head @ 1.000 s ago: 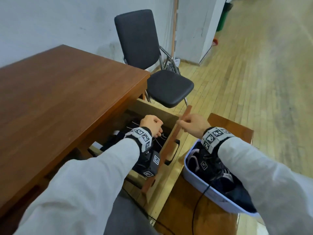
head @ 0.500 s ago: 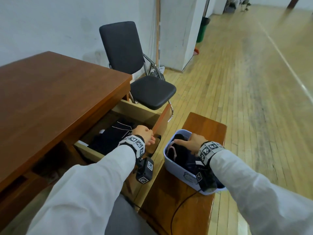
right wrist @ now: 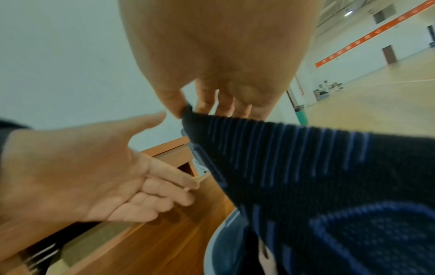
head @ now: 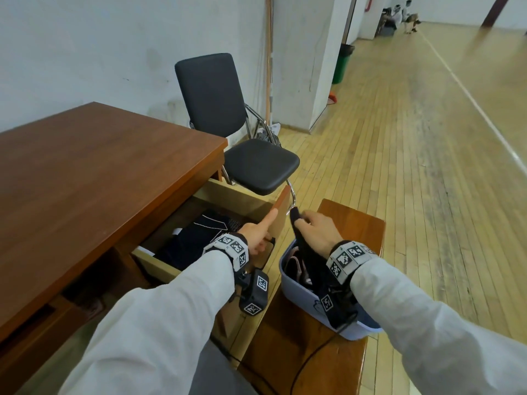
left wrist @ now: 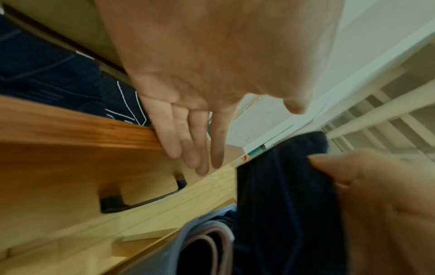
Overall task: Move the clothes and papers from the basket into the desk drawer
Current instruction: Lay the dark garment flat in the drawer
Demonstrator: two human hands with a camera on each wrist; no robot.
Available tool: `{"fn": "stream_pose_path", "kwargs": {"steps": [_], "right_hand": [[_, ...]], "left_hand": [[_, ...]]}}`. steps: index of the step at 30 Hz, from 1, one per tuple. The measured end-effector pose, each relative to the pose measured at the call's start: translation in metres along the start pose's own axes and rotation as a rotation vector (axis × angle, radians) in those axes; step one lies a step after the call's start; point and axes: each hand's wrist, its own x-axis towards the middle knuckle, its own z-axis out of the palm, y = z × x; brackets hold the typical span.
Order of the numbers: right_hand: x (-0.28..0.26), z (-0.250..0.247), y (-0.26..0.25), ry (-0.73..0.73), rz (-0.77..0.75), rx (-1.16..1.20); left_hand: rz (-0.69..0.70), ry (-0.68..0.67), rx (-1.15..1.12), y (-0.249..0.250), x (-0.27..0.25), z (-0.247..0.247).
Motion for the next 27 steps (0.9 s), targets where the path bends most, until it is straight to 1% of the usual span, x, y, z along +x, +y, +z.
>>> {"fn": "stream_pose_path", "kwargs": {"steps": [2,3,4,5,7,8,9,11,12,13,15,17,18,20,22,24,26,27], "right_hand": [[-0.001,0.01,-0.009,-0.117,-0.098,-0.049],[-0.002,0.015,-0.012,-0.171,-0.149,-0.073],[-0.003,0.02,-0.015,-0.227,-0.19,-0.09],[-0.004,0.023,-0.016,-0.282,-0.212,-0.088],[-0.004,0.021,-0.015,-0.362,-0.192,-0.015],[-0.004,0.018,-0.012,-0.35,-0.153,0.031],[-0.002,0.013,-0.006,-0.291,-0.1,0.057],[0.004,0.004,0.014,-0.158,0.048,0.021],[0.005,-0.001,0.026,-0.151,0.131,-0.034],[0.006,-0.002,0.039,-0.199,0.2,-0.101],[0.002,-0.001,0.058,-0.373,0.308,-0.217],[-0.007,0.005,0.068,-0.503,0.402,-0.23],[-0.011,0.008,0.071,-0.538,0.452,-0.205],[-0.012,0.011,0.076,-0.561,0.493,-0.203],[-0.006,0.01,0.08,-0.488,0.524,-0.186],[0.0,0.003,0.08,-0.357,0.578,-0.051],[0.006,-0.006,0.078,-0.158,0.59,0.155],[0.01,-0.01,0.076,-0.053,0.575,0.267]], "left_hand": [[-0.035,-0.098,-0.061,0.003,-0.001,-0.001],[-0.038,-0.124,-0.089,0.003,-0.001,-0.002],[-0.035,-0.122,-0.101,0.001,-0.001,-0.004],[-0.025,-0.085,-0.089,-0.001,0.001,-0.005],[0.028,0.042,0.065,-0.005,0.005,-0.005],[0.047,0.092,0.157,-0.006,0.007,-0.005],[0.059,0.117,0.217,-0.006,0.007,-0.003],[0.065,0.132,0.22,-0.007,0.007,-0.002],[0.065,0.143,0.197,-0.008,0.007,-0.003],[0.064,0.163,0.175,-0.009,0.007,-0.005],[0.06,0.199,0.129,-0.012,0.009,-0.009],[0.062,0.219,0.088,-0.015,0.011,-0.011],[0.062,0.227,0.09,-0.016,0.012,-0.011],[0.071,0.251,0.13,-0.016,0.012,-0.011],[0.073,0.277,0.163,-0.016,0.012,-0.011],[0.07,0.279,0.139,-0.016,0.012,-0.011],[0.062,0.255,0.048,-0.017,0.01,-0.012],[0.059,0.222,-0.024,-0.018,0.009,-0.014]]}}
